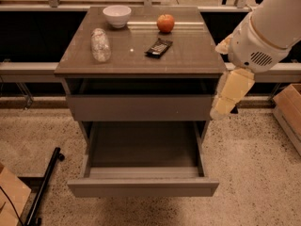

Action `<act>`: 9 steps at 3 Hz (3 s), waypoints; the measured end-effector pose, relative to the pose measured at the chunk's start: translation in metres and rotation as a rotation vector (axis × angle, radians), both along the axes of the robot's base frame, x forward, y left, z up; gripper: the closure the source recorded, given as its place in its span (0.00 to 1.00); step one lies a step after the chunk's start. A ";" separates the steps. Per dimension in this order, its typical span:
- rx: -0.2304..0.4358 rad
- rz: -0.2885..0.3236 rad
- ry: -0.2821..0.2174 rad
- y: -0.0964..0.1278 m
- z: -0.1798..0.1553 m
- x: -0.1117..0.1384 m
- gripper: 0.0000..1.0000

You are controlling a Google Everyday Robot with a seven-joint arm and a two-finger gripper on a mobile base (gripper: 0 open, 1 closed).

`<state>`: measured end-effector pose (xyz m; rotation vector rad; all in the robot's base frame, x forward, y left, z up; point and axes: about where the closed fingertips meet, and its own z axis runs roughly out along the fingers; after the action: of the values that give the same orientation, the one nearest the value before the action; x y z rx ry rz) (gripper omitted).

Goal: Place water bottle into middle drawer

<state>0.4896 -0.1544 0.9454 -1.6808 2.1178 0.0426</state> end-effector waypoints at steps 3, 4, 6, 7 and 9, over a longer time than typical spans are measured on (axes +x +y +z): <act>0.277 -0.044 -0.163 0.085 0.015 0.109 0.00; 0.365 -0.005 -0.230 0.122 0.025 0.164 0.00; 0.400 -0.054 -0.251 0.129 0.023 0.171 0.00; 0.470 -0.108 -0.290 0.158 0.016 0.201 0.00; 0.575 -0.174 -0.338 0.217 -0.018 0.279 0.00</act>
Offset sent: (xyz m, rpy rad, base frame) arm 0.1154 0.1046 0.0240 0.2934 -0.2011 -0.0406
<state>0.7683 0.0625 0.9278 -1.0801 1.7657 0.2680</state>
